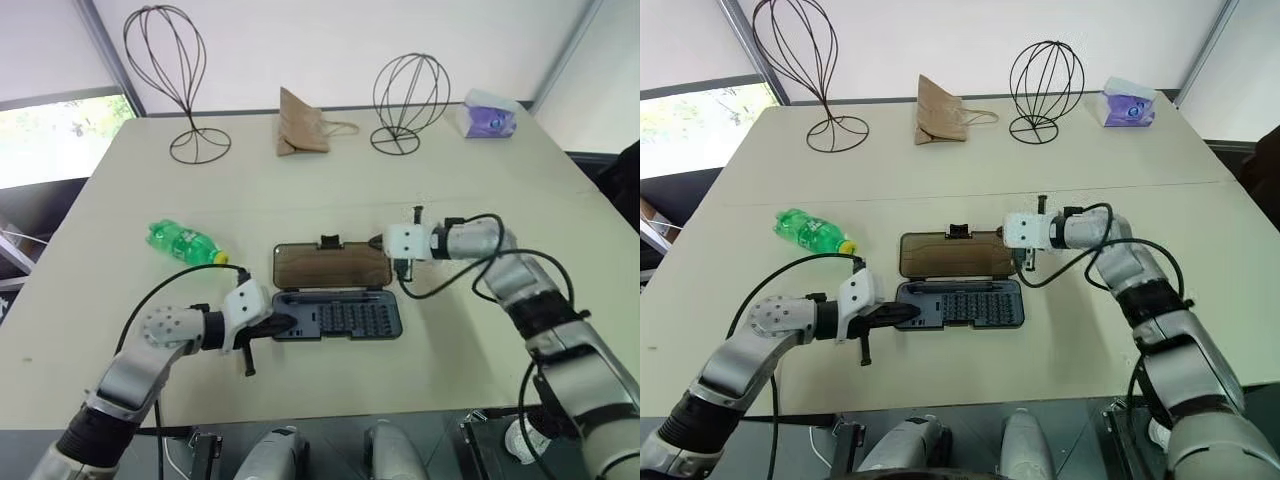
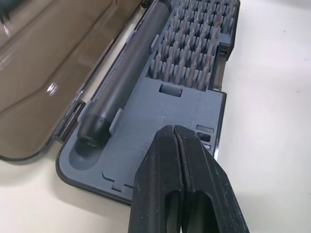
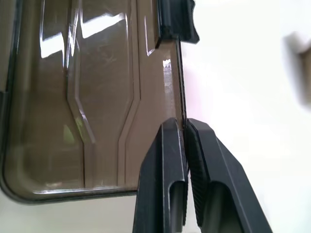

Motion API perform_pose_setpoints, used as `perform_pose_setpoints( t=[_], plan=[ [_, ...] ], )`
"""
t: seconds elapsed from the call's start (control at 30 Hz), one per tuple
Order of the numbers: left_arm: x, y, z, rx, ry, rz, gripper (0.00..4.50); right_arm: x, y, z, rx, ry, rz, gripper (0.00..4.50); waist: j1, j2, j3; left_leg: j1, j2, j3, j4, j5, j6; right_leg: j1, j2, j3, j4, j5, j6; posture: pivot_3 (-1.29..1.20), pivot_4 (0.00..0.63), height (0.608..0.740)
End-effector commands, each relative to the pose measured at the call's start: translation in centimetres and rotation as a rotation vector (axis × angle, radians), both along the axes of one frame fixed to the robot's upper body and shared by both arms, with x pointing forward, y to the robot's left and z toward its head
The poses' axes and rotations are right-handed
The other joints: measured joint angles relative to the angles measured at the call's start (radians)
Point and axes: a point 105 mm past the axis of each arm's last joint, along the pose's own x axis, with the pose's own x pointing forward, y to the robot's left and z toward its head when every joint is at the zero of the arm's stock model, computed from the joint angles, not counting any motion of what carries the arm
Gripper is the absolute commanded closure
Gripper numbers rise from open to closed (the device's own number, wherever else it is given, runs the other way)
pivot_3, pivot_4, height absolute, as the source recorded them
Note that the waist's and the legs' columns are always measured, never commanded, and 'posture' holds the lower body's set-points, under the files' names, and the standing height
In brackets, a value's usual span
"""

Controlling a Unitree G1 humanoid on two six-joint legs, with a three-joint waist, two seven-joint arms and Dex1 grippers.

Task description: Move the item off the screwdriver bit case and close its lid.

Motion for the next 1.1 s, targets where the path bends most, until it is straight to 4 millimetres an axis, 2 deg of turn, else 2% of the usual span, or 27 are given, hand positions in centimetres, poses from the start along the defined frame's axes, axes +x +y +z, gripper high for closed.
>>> perform_pose_setpoints(
  t=[0.03, 0.1, 0.17, 0.27, 0.43, 0.5, 0.57, 0.63, 0.7, 0.77, 0.93, 1.1],
  plan=[
    [-0.7, 0.6, -2.1, 0.041, 0.099, 0.011, 4.50, -0.8, 0.4, 2.6, 0.041, -0.145, -0.014, 4.44, -0.002, 0.000, 0.000, 0.000, 0.000, 0.000, 0.000, 0.000, 0.000, 0.000, 0.000, 0.000, 0.000, 0.000, 0.000, 0.00, 0.150, 0.740],
    [-0.5, 0.4, -1.6, 0.008, 0.103, 0.020, 4.50, -1.3, 0.8, 2.6, 0.033, -0.187, -0.004, 4.44, -0.003, 0.000, 0.000, 0.000, 0.000, 0.000, 0.000, 0.000, 0.000, 0.000, 0.000, 0.000, 0.000, 0.000, 0.000, 0.00, 0.150, 0.740],
    [-0.3, 0.0, -0.3, -0.088, 0.139, 0.051, 4.50, -1.5, 1.1, 2.6, 0.030, -0.230, 0.003, 4.44, -0.003, 0.000, 0.000, 0.000, 0.000, 0.000, 0.000, 0.000, 0.000, 0.000, 0.000, 0.000, 0.000, 0.000, 0.000, 0.00, 0.150, 0.740],
    [-0.9, -0.7, 3.1, -0.307, 0.260, 0.057, 4.50, -1.7, 1.4, 2.3, 0.017, -0.261, 0.017, 4.44, -0.005, 0.000, 0.000, -0.002, 0.000, 0.000, 0.000, 0.000, 0.000, -0.003, 0.001, 0.001, 0.000, 0.000, 0.000, 0.00, 0.150, 0.740],
    [-1.7, -0.5, 7.7, -0.507, 0.356, 0.022, 4.50, -1.7, 1.1, 1.9, -0.018, -0.286, 0.031, 4.44, -0.009, 0.000, 0.002, -0.003, 0.001, 0.000, -0.001, 0.000, 0.000, -0.005, 0.001, 0.001, 0.001, 0.000, 0.000, 0.00, 0.150, 0.740],
    [-0.9, 0.0, 9.8, -0.574, 0.319, 0.043, 4.50, -1.6, 0.9, 1.9, -0.030, -0.298, 0.036, 4.44, -0.007, 0.000, 0.002, -0.003, 0.001, 0.000, -0.001, 0.000, 0.000, -0.004, 0.001, 0.001, 0.000, 0.000, 0.000, 0.00, 0.150, 0.740],
    [2.2, 1.5, 11.8, -0.634, 0.203, 0.166, 4.50, -1.6, 0.8, 2.0, -0.034, -0.317, 0.040, 4.44, -0.003, -0.001, 0.002, -0.003, 0.001, 0.000, 0.000, 0.000, -0.001, -0.004, 0.001, 0.001, 0.000, 0.000, 0.000, 0.00, 0.150, 0.740],
    [4.7, 2.7, 12.8, -0.648, 0.119, 0.285, 4.50, -1.6, 0.8, 2.1, -0.033, -0.321, 0.040, 4.44, -0.002, -0.002, 0.002, -0.003, 0.001, 0.000, 0.000, 0.001, -0.002, -0.003, 0.001, 0.000, 0.000, 0.000, 0.000, 0.00, 0.150, 0.740],
    [7.7, 3.8, 12.7, -0.613, 0.033, 0.425, 4.50, -1.6, 0.8, 2.2, -0.027, -0.322, 0.040, 4.44, -0.006, -0.001, 0.002, -0.002, 0.001, 0.000, 0.000, 0.001, -0.002, -0.003, 0.001, 0.000, -0.001, 0.000, 0.000, 0.00, 0.150, 0.740],
    [9.7, 4.2, 12.1, -0.559, -0.030, 0.512, 4.50, -1.6, 0.8, 2.4, -0.022, -0.326, 0.034, 4.44, -0.006, -0.001, 0.002, -0.003, 0.001, 0.001, -0.001, 0.001, -0.002, -0.003, 0.001, 0.000, -0.001, 0.000, 0.000, 0.00, 0.150, 0.740],
    [11.3, 3.0, 9.7, -0.429, -0.059, 0.545, 4.50, -1.5, 0.8, 2.8, -0.008, -0.331, 0.016, 4.44, -0.008, -0.002, 0.002, -0.003, 0.001, 0.000, -0.002, 0.001, -0.002, -0.004, 0.001, 0.000, -0.001, 0.000, 0.000, 0.00, 0.150, 0.740],
    [11.8, 2.5, 5.9, -0.226, -0.069, 0.518, 4.50, -1.5, 0.6, 2.8, -0.003, -0.333, -0.001, 4.44, -0.007, -0.002, 0.002, -0.003, 0.001, 0.000, -0.002, 0.001, -0.002, -0.004, 0.001, 0.000, -0.001, 0.000, 0.000, 0.00, 0.150, 0.740]
  ],
)
